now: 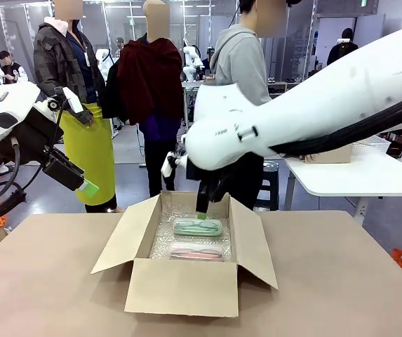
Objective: Pack the glasses set securely to prepare it for shipping.
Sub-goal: Position the Package Box on the left side of the table.
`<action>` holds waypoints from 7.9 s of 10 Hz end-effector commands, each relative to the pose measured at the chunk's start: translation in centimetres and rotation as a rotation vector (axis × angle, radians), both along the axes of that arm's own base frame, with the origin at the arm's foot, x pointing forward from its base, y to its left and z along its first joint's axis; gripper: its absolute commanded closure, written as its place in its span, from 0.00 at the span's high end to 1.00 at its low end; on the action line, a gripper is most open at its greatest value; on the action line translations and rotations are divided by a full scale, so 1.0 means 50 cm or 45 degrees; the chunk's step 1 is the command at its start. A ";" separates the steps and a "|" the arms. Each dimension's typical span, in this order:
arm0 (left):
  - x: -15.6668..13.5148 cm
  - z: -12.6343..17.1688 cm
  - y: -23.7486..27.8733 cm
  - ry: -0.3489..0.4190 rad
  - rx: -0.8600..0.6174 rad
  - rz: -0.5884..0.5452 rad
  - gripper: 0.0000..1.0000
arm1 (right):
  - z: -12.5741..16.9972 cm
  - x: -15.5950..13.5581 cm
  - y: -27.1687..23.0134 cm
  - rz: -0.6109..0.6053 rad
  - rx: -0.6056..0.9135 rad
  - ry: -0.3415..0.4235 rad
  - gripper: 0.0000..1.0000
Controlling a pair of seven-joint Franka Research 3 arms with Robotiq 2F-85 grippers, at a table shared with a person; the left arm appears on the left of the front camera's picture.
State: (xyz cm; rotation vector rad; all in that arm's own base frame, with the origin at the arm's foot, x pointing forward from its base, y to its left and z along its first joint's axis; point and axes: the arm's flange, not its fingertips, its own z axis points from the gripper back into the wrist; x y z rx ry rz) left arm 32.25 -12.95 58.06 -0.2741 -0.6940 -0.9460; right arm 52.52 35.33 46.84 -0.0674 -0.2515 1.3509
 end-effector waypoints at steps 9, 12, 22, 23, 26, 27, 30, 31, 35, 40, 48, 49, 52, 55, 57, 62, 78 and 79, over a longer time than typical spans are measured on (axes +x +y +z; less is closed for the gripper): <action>0.000 0.003 0.002 -0.011 -0.007 0.001 1.00 | 0.159 -0.302 -0.485 -0.604 0.570 -0.085 1.00; 0.000 0.003 0.002 -0.011 -0.007 0.001 1.00 | 0.143 -0.377 -0.587 -0.778 0.723 -0.144 1.00; 0.000 0.003 0.002 -0.011 -0.007 0.001 1.00 | 0.175 -0.378 -0.631 -0.813 0.743 -0.174 1.00; 0.000 0.003 0.002 -0.011 -0.007 0.001 1.00 | 0.175 -0.378 -0.631 -0.813 0.743 -0.174 1.00; 0.000 0.003 0.002 -0.011 -0.007 0.001 1.00 | 0.175 -0.378 -0.631 -0.813 0.743 -0.174 1.00; 0.000 0.000 0.000 0.000 0.001 0.000 1.00 | 0.175 -0.378 -0.631 -0.813 0.743 -0.174 1.00; 0.057 -0.001 0.029 0.116 -0.067 0.144 1.00 | 0.175 -0.378 -0.631 -0.813 0.743 -0.174 1.00; 0.067 -0.013 0.041 0.146 -0.069 0.182 1.00 | 0.175 -0.378 -0.631 -0.813 0.743 -0.174 1.00; 0.108 -0.100 0.072 0.385 -0.219 0.224 1.00 | 0.175 -0.378 -0.631 -0.813 0.743 -0.174 1.00; 0.238 -0.308 0.224 0.849 -0.624 0.257 1.00 | 0.175 -0.378 -0.631 -0.813 0.743 -0.174 1.00; 0.350 -0.522 0.275 1.167 -0.909 0.362 1.00 | 0.175 -0.378 -0.631 -0.813 0.743 -0.174 1.00; 0.350 -0.522 0.275 1.167 -0.909 0.362 1.00 | 0.175 -0.378 -0.631 -0.813 0.743 -0.174 1.00; 0.359 -0.520 0.271 1.168 -0.920 0.359 1.00 | 0.175 -0.378 -0.631 -0.813 0.743 -0.174 1.00; 0.444 -0.561 0.266 1.151 -0.966 0.364 1.00 | 0.175 -0.378 -0.631 -0.813 0.743 -0.174 1.00; 0.461 -0.588 0.267 1.199 -1.058 0.336 1.00 | 0.175 -0.378 -0.631 -0.813 0.743 -0.174 1.00; 0.482 -0.647 0.241 1.257 -1.168 0.392 1.00 | 0.175 -0.378 -0.631 -0.813 0.743 -0.174 1.00; 0.469 -0.648 0.240 1.395 -1.380 0.262 0.00 | 0.175 -0.378 -0.631 -0.813 0.743 -0.174 1.00; 0.460 -0.652 0.245 1.362 -1.362 0.277 0.00 | 0.175 -0.378 -0.631 -0.813 0.743 -0.174 1.00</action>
